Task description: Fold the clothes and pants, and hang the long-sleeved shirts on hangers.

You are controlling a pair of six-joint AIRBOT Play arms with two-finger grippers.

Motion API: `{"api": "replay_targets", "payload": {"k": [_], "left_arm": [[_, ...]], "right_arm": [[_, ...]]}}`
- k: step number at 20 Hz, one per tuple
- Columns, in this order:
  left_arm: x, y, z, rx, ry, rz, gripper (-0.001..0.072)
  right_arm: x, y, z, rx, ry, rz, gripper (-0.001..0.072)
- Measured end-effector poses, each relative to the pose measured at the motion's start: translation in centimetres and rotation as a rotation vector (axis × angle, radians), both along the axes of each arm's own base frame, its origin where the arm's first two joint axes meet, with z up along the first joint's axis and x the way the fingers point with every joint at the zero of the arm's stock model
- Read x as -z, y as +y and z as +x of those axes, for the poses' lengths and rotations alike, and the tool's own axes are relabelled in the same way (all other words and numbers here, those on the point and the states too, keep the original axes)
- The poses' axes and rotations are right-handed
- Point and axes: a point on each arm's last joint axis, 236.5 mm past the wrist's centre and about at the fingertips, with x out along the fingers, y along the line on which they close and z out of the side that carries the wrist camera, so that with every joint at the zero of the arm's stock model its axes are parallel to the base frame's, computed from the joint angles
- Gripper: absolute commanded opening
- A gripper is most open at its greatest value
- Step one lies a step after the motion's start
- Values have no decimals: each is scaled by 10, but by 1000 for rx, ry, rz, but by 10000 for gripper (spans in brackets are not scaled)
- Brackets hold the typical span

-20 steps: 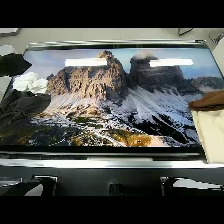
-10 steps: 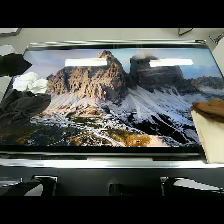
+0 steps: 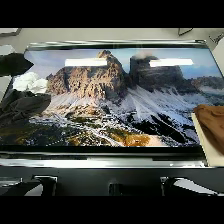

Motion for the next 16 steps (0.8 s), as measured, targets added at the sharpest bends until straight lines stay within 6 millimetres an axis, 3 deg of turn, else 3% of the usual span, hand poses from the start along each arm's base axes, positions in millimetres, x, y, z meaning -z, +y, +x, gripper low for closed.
{"api": "replay_targets", "payload": {"k": [3,6,7,9,11,13,15,16], "left_arm": [[0,0,0,0,0,-1,30],[0,0,0,1,0,-1,30],[0,0,0,0,-2,-2,30],[-6,-1,3,-1,-23,-11,30],[-25,-4,8,-3,-88,-35,28],[-52,-6,16,-12,-184,-52,27],[-64,-1,27,-37,-247,-1,27],[-58,5,35,-59,-239,49,29]], "right_arm": [[19,4,-9,-5,34,7,106],[26,6,-15,-9,54,10,604],[26,4,-14,-14,50,2,716],[12,-7,-5,-39,13,-38,720],[-29,-38,33,-80,-145,-173,718],[-104,-71,98,-159,-399,-393,715],[-196,-72,166,-293,-644,-613,705],[-233,-55,196,-372,-740,-686,677]]}}
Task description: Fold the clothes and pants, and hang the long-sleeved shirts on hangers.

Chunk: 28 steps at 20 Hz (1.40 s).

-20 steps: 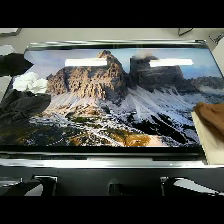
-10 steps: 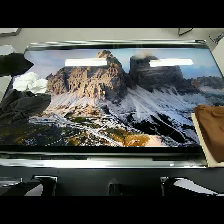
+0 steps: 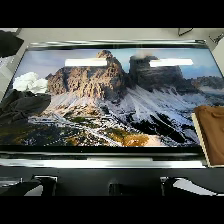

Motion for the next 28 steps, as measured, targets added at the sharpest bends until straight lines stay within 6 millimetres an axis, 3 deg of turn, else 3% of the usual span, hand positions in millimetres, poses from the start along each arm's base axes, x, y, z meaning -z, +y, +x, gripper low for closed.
{"api": "replay_targets", "payload": {"k": [1,2,3,4,5,7,9,10,12,15,28], "left_arm": [[17,9,8,-39,40,56,35],[38,18,15,-75,103,107,170],[65,27,21,-112,186,143,517],[95,33,23,-140,284,160,692],[129,35,21,-160,403,164,696],[198,28,1,-133,663,180,695],[241,12,-23,-83,813,188,694],[254,5,-30,-64,836,191,695],[268,-4,-38,-61,832,180,696],[279,-8,-45,-67,836,178,696],[286,-11,-49,-72,838,174,696]], "right_arm": [[-28,28,30,-93,-59,-62,673],[-39,58,54,-180,-78,-88,676],[-34,94,76,-268,-58,-81,680],[-14,127,92,-341,1,-42,682],[20,163,102,-419,100,18,683],[98,232,99,-564,344,148,677],[163,281,74,-666,571,238,678],[185,294,61,-689,654,256,678],[214,309,43,-708,762,279,679],[232,317,31,-716,830,285,679],[241,321,23,-714,870,284,679]]}}
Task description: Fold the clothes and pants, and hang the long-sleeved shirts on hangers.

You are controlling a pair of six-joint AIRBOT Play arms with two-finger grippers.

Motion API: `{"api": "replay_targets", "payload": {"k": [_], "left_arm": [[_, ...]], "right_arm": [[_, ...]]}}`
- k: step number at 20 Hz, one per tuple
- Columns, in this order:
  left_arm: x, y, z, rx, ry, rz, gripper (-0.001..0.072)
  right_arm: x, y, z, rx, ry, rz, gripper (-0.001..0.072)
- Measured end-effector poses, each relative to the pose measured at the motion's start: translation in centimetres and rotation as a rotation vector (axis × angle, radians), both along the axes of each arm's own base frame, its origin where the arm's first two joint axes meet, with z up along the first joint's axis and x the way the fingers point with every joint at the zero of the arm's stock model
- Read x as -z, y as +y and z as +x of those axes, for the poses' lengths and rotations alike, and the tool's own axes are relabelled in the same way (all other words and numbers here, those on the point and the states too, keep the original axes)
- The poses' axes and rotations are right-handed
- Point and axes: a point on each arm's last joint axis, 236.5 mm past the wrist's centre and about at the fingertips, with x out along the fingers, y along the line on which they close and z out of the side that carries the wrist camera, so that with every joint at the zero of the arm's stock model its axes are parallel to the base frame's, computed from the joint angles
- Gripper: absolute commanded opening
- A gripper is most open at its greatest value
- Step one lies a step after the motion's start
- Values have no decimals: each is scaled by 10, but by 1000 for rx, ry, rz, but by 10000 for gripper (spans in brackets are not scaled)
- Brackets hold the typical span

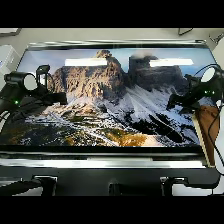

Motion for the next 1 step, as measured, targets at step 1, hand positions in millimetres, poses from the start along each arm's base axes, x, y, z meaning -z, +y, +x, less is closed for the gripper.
{"api": "replay_targets", "payload": {"k": [1], "left_arm": [[0,0,0,-1,-1,0,696]], "right_arm": [[0,0,0,0,0,0,679]]}}
